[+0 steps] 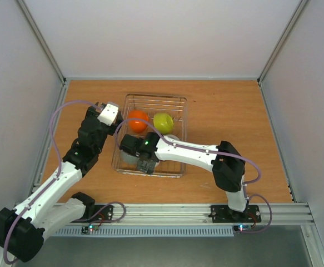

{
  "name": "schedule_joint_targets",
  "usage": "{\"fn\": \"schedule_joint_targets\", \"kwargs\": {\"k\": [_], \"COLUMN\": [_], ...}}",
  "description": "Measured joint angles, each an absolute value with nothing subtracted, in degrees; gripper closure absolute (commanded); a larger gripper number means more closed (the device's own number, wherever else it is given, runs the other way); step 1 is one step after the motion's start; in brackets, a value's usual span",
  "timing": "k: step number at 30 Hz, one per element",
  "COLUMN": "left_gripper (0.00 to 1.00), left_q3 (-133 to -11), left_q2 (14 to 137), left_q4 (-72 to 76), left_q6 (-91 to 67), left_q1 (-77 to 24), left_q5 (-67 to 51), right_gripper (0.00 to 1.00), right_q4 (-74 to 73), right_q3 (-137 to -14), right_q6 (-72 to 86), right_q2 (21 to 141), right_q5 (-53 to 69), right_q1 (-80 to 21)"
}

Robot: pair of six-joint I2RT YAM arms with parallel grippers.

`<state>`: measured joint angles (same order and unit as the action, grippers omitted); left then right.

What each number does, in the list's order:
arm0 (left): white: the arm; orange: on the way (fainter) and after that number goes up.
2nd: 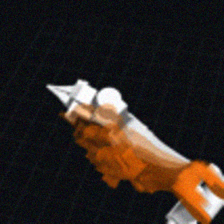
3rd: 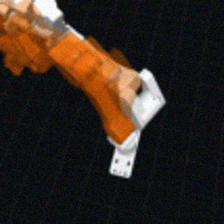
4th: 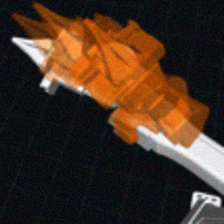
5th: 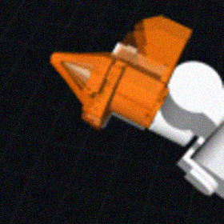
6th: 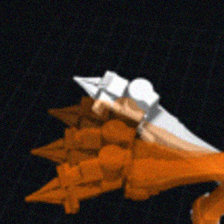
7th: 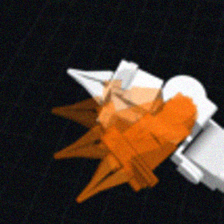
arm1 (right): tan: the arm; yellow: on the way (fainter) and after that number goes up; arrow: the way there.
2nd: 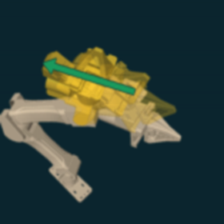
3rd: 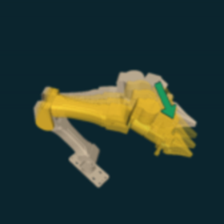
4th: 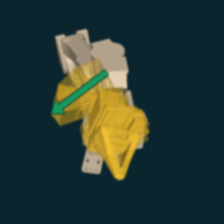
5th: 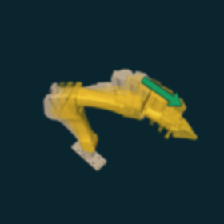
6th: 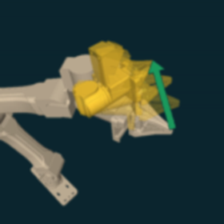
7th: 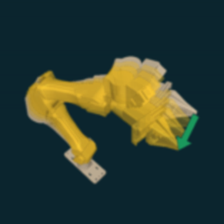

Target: Load the bowls into the dish rack

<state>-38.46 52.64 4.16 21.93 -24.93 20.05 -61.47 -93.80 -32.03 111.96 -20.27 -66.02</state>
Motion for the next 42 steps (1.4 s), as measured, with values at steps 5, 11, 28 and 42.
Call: {"fn": "schedule_joint_targets", "kwargs": {"k": [5, 11, 28, 42], "left_gripper": [0.08, 0.08, 0.07, 0.07], "left_q3": [-38.44, -38.44, -38.09, -36.62], "left_q2": [52.62, 52.62, 52.62, 52.16], "left_q4": [4.16, 4.21, 4.93, 8.54], "left_q6": [22.35, 22.52, 22.79, 24.51], "left_q1": [-24.93, -24.93, -24.93, -24.93], "left_q5": [20.23, 20.27, 20.71, 24.56], "right_gripper": [0.01, 0.01, 0.1, 0.99], "right_q4": [-60.75, -59.9, -57.19, -55.88], "right_q3": [-93.71, -93.69, -94.48, -102.87], "right_q6": [-32.25, -33.01, -34.3, -32.29], "right_q2": [111.13, 110.72, 109.08, 114.19], "right_q5": [-16.14, -12.67, 4.34, 10.04], "right_q1": [-66.04, -66.0, -63.7, -64.4]}}
